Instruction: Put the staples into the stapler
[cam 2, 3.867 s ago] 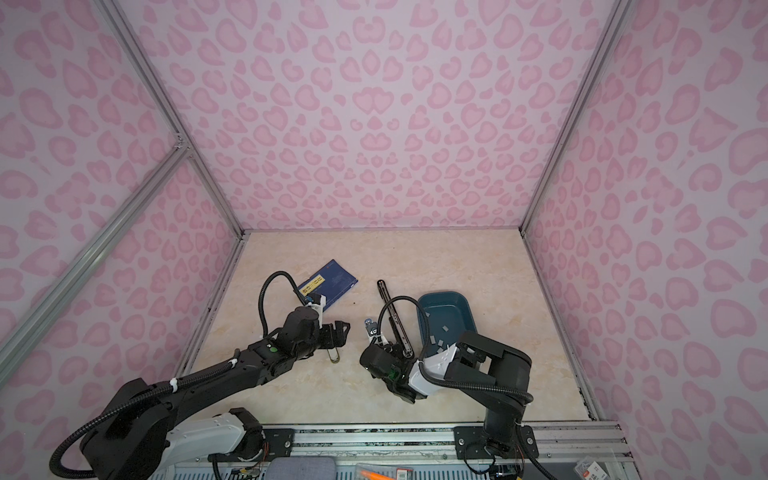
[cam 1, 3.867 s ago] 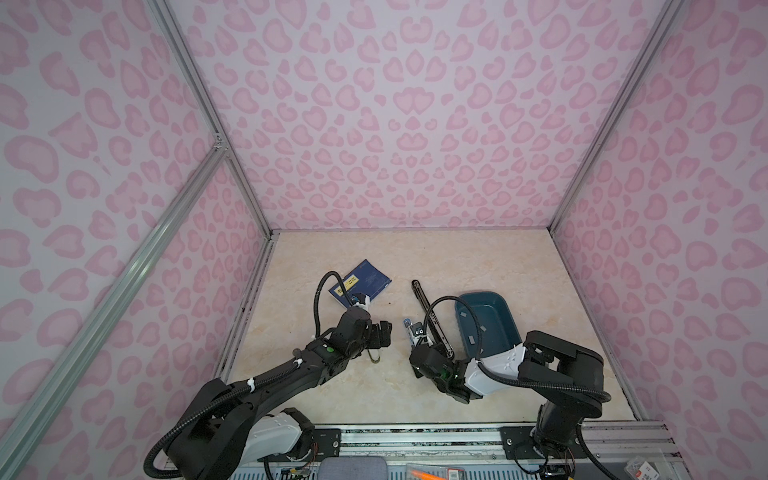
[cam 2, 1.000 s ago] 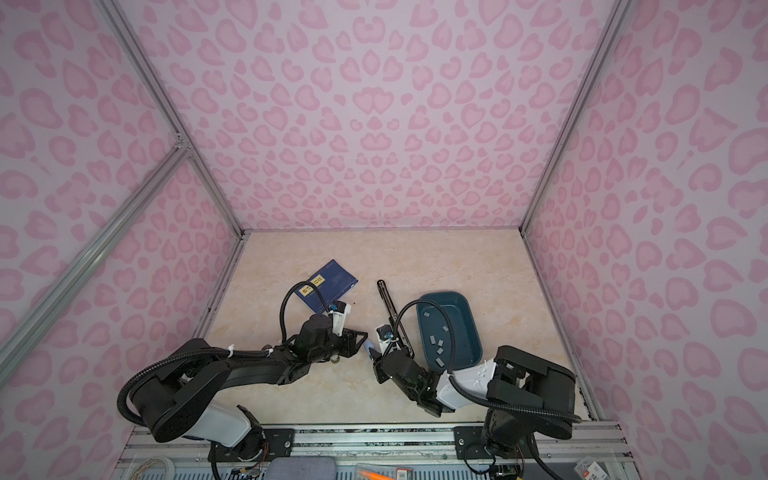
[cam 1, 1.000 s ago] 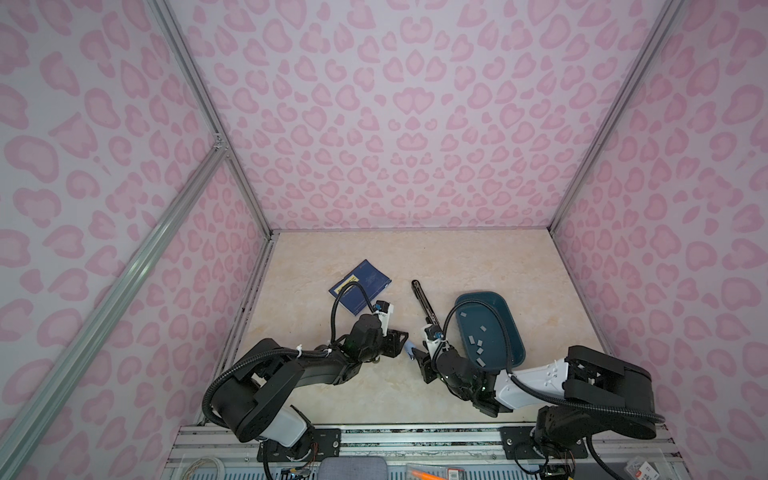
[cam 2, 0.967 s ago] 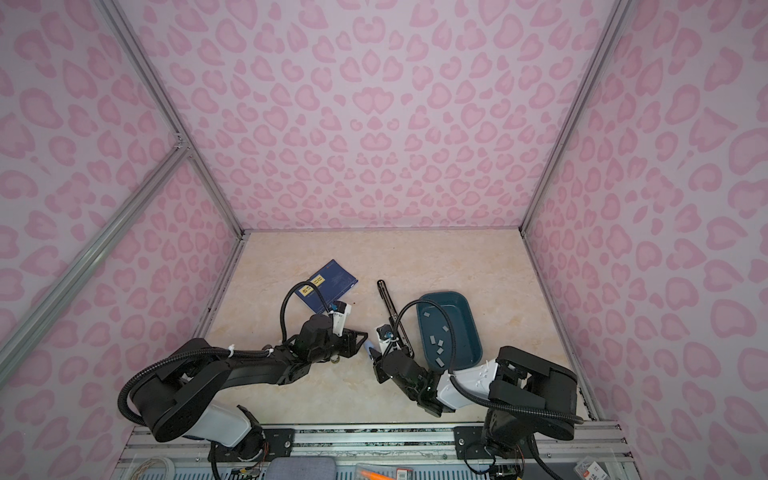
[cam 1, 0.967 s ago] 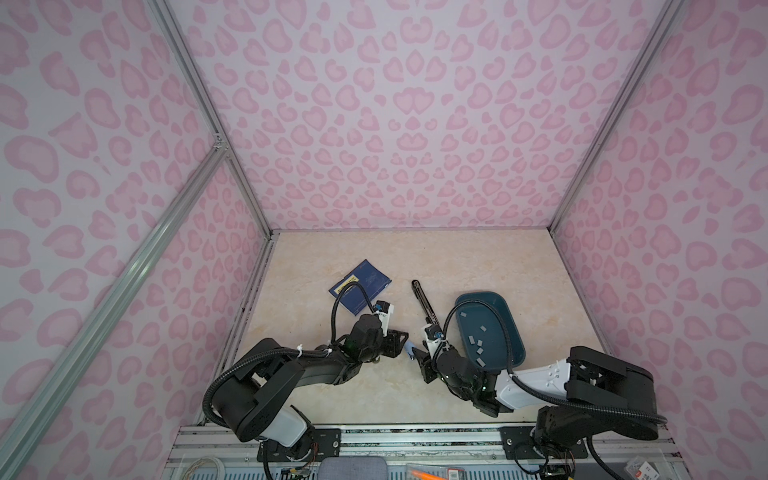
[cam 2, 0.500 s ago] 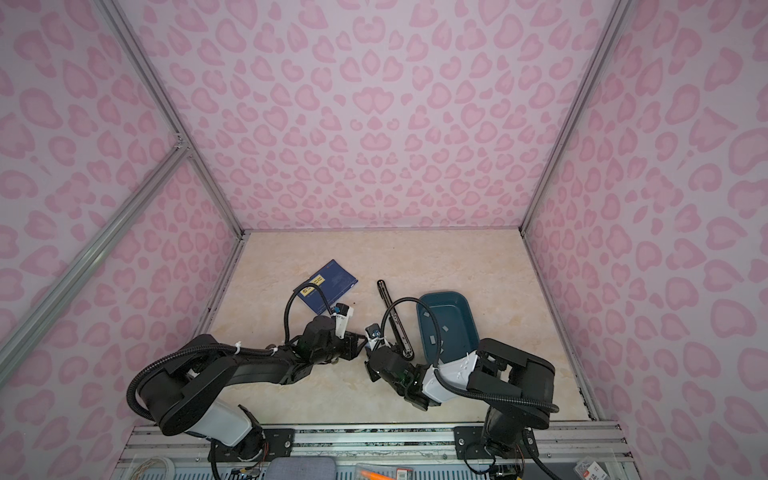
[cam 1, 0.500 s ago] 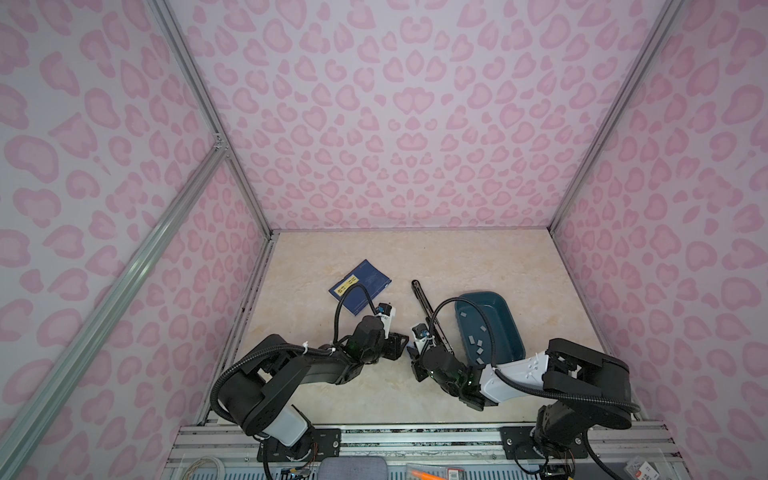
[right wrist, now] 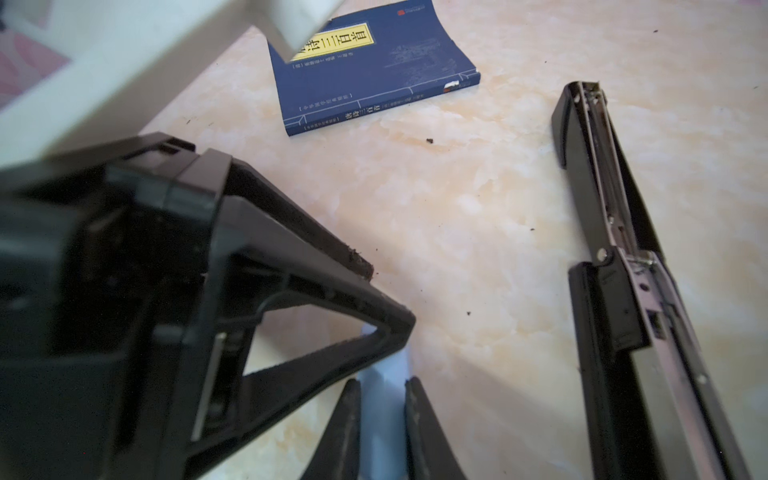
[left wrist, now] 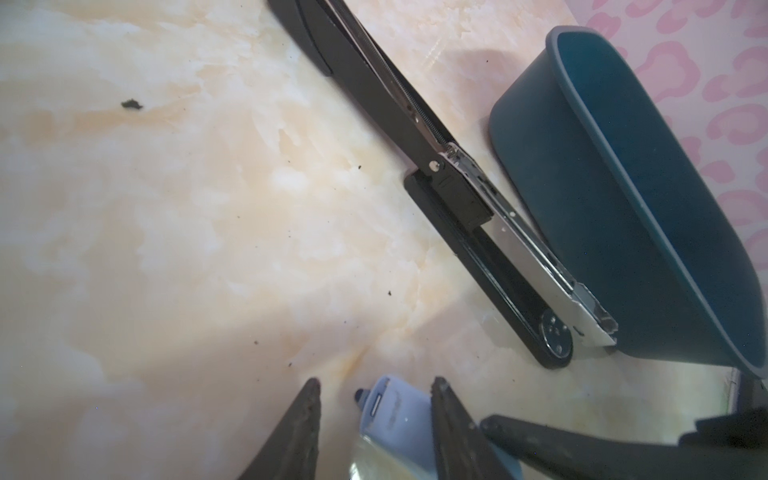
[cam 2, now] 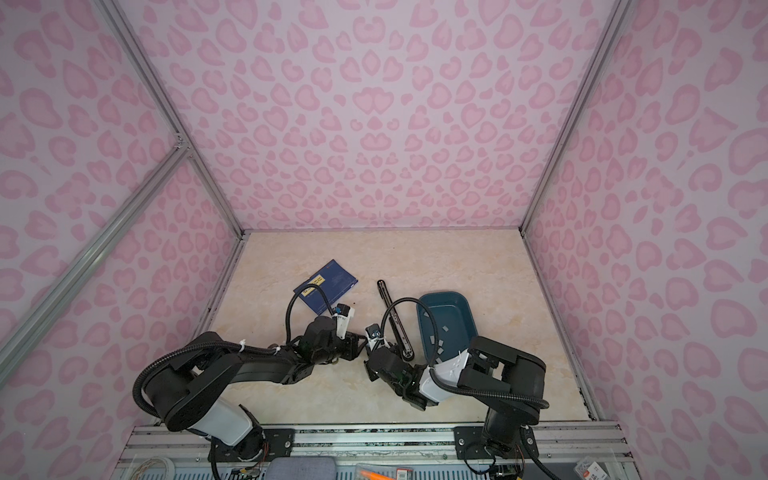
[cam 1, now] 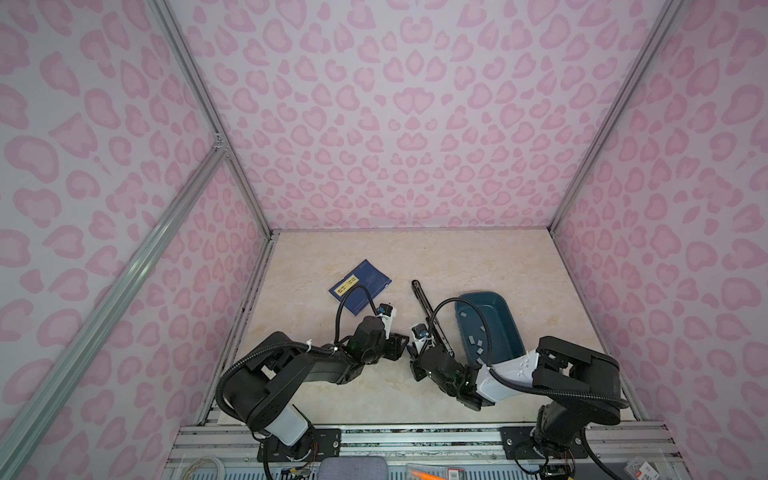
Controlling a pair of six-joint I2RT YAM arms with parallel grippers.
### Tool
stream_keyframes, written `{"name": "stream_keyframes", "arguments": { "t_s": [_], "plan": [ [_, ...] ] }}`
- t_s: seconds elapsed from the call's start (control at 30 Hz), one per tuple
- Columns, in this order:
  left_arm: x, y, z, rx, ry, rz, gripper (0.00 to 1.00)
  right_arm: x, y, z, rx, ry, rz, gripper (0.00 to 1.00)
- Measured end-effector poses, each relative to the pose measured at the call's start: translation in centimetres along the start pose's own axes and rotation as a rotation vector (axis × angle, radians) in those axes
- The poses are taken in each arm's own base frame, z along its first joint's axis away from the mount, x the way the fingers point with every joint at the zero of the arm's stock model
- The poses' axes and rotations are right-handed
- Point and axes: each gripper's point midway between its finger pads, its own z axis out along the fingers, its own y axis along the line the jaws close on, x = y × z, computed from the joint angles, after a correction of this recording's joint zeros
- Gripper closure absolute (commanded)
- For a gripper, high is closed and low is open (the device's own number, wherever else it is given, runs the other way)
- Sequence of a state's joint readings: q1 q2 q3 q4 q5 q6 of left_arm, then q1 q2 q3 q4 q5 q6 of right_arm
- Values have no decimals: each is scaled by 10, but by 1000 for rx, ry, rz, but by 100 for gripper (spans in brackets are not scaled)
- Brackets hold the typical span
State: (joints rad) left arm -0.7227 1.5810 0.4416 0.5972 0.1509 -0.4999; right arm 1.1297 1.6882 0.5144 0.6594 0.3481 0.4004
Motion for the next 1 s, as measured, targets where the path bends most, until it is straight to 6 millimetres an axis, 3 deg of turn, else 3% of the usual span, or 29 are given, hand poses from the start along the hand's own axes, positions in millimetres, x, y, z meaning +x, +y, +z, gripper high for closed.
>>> {"name": "stream_keyframes", "arguments": {
  "t_s": [1.0],
  "plan": [
    [-4, -1, 7, -5, -4, 7, 57, 3, -4, 5, -6, -77, 123, 82]
  ]
}}
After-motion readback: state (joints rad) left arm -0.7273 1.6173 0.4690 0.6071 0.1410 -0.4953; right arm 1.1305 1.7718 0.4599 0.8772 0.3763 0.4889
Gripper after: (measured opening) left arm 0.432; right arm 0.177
